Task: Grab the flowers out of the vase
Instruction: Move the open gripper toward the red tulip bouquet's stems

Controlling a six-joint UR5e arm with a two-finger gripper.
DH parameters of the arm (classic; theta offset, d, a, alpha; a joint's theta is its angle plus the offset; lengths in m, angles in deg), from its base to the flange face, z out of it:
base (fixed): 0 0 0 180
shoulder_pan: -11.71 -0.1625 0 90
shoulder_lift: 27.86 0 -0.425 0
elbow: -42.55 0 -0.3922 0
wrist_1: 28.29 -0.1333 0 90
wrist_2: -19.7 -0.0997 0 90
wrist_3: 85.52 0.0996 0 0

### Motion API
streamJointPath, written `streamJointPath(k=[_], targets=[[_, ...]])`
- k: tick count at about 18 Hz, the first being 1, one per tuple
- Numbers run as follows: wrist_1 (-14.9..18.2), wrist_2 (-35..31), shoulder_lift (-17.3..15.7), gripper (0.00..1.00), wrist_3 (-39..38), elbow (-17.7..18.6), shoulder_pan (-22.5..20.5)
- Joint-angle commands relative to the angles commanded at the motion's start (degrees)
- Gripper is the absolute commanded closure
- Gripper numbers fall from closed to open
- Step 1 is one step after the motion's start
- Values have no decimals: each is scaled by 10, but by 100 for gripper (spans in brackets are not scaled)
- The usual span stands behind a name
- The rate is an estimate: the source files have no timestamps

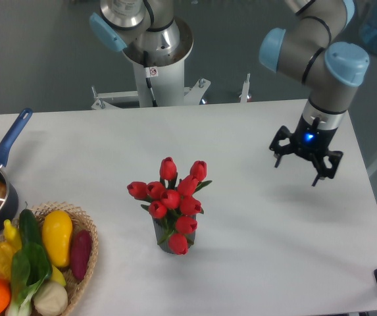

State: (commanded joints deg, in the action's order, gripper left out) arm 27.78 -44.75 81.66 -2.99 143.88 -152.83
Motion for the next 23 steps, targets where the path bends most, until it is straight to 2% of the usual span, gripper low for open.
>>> streamJointPath(k=[8,12,15,18,23], targets=[[5,156,-40,0,0,41,19],[25,259,-39,0,-1,50,28],[26,288,-36,0,-4,52,47],[25,349,-36,0,-2,55,53],[24,383,-34,0,-2,55,72]])
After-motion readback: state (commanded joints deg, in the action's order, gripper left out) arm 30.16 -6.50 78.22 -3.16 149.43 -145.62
